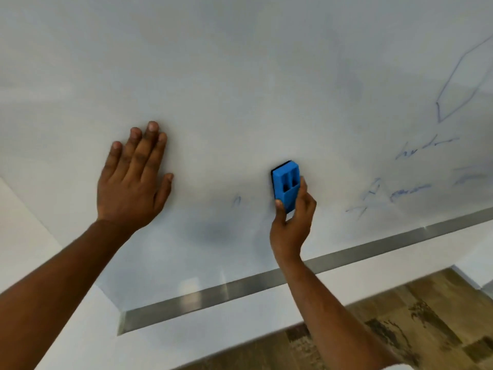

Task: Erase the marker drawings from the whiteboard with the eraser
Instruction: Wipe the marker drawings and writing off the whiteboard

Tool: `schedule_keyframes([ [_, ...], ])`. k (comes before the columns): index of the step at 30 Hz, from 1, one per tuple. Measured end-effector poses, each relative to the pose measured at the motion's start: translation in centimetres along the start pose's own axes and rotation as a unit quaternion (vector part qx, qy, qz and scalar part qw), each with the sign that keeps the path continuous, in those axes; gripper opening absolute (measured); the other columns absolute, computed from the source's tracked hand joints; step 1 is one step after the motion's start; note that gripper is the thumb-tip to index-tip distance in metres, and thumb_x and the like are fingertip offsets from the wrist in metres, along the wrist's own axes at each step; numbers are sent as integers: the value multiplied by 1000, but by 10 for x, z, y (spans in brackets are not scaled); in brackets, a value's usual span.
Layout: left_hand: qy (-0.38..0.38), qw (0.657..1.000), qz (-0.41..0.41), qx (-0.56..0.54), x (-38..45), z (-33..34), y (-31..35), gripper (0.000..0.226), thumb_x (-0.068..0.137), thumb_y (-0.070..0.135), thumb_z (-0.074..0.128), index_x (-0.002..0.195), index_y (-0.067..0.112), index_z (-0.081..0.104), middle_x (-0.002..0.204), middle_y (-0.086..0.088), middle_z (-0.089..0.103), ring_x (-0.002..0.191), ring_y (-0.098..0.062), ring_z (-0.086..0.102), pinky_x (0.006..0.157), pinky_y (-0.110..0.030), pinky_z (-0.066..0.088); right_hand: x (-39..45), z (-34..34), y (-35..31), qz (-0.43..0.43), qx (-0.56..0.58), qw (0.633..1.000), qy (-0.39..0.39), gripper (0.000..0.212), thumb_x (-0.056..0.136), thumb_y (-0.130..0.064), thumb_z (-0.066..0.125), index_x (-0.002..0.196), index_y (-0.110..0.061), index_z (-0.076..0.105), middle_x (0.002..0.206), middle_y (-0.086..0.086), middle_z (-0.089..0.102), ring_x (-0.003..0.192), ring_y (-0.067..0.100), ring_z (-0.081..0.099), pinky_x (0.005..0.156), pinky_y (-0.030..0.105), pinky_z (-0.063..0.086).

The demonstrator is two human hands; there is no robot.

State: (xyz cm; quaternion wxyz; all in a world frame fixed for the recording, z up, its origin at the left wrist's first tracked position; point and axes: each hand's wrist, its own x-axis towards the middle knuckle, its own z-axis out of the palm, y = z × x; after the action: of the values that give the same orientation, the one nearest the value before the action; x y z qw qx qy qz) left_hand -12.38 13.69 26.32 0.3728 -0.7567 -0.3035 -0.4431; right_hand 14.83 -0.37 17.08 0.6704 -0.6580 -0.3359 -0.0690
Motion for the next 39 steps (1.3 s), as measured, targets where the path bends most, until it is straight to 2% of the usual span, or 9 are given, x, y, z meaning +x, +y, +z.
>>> schedule_keyframes([
  [5, 47, 997, -20, 55, -1, 10, 16, 69, 109, 34, 41, 170, 5, 28, 177, -11, 20, 169, -23, 5, 138, -42, 5, -60, 18, 18, -242, -138, 942, -188, 68, 94, -15, 68, 154, -38, 45, 140, 1, 50, 129, 21, 51, 108, 34, 49],
  [7, 50, 997, -10, 62, 1, 11, 14, 69, 109, 35, 40, 170, 6, 27, 180, -7, 14, 169, -24, 8, 138, -42, 6, -62, 2, 40, -269, -164, 922, -223, 68, 91, -11, 71, 150, -36, 50, 135, 4, 55, 125, 26, 55, 101, 43, 54],
  [12, 68, 995, -7, 76, -2, 17, 14, 71, 108, 36, 40, 171, 7, 26, 182, -5, 10, 169, -24, 10, 138, -42, 9, -17, -14, 44, -121, -124, 982, -74, 74, 92, -4, 74, 155, -26, 42, 141, 9, 49, 130, 30, 54, 98, 50, 59],
  [16, 81, 994, -5, 79, -1, 18, 13, 72, 107, 35, 42, 171, 7, 26, 181, -6, 12, 169, -24, 12, 138, -43, 11, 3, 17, 6, -174, -77, 982, -9, 78, 94, -6, 69, 159, -30, 34, 143, 2, 46, 135, 16, 46, 110, 34, 48],
  [20, 75, 994, -3, 79, -3, 18, 13, 71, 107, 35, 40, 171, 7, 25, 181, -5, 9, 169, -24, 10, 138, -43, 10, -41, 34, 26, -328, -122, 932, -94, 61, 97, -3, 65, 151, -29, 51, 140, 6, 55, 131, 28, 54, 111, 50, 46],
  [25, 66, 996, -6, 65, -3, 15, 13, 71, 108, 34, 42, 172, 8, 23, 180, -5, 11, 169, -23, 7, 137, -43, 9, -60, 2, 89, -435, -238, 842, -213, 81, 67, 16, 83, 131, -32, 71, 120, 9, 72, 118, 27, 61, 109, 48, 50],
  [32, 66, 995, -12, 72, -1, 16, 15, 71, 108, 35, 40, 172, 9, 22, 178, -6, 14, 169, -21, 5, 137, -42, 10, 23, -1, 17, -302, -162, 937, -62, 68, 90, -3, 59, 153, -23, 44, 141, 11, 48, 126, 36, 48, 107, 53, 45],
  [35, 64, 996, -9, 66, -3, 16, 15, 71, 108, 34, 40, 172, 9, 22, 177, -6, 14, 169, -21, 4, 137, -42, 9, 28, 26, -17, -353, -98, 930, -33, 69, 89, 4, 59, 153, -21, 46, 141, 9, 50, 128, 33, 50, 111, 53, 39],
  [39, 63, 996, -11, 66, -3, 17, 13, 71, 108, 35, 41, 172, 10, 22, 179, -4, 10, 169, -20, 4, 138, -42, 8, -17, 43, 3, -461, -136, 867, -134, 61, 94, 6, 54, 145, -26, 56, 142, 4, 54, 133, 29, 51, 123, 56, 23],
])
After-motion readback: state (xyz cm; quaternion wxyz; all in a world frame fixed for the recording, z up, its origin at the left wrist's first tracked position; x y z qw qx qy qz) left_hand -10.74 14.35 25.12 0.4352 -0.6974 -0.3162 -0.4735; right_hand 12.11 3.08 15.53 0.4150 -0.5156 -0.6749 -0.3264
